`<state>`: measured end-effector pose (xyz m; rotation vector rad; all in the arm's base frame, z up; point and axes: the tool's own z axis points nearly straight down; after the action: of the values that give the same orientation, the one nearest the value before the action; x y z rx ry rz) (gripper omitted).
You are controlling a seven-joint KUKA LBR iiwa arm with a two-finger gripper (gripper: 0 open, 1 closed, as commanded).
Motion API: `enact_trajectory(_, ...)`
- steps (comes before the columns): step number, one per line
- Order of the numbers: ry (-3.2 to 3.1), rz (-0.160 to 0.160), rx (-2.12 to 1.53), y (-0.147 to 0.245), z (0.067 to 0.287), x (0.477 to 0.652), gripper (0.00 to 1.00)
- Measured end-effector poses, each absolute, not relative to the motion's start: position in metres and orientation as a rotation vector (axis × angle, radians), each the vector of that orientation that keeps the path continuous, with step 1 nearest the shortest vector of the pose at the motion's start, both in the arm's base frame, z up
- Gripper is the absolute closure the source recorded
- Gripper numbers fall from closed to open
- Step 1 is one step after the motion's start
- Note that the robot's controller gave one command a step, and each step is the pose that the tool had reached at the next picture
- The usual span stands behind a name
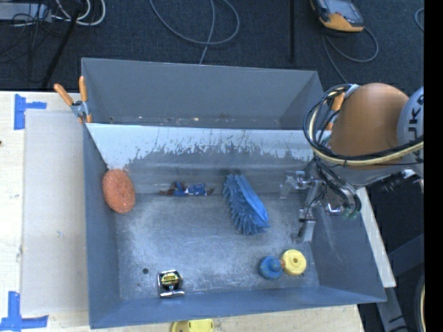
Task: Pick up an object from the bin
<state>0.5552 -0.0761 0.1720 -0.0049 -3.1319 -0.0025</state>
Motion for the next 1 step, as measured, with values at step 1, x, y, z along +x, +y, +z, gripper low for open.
enact_trajectory(1, -3.14, -0.001, -0.002, -0.076, 0.1767, 0.5567, 0.0)
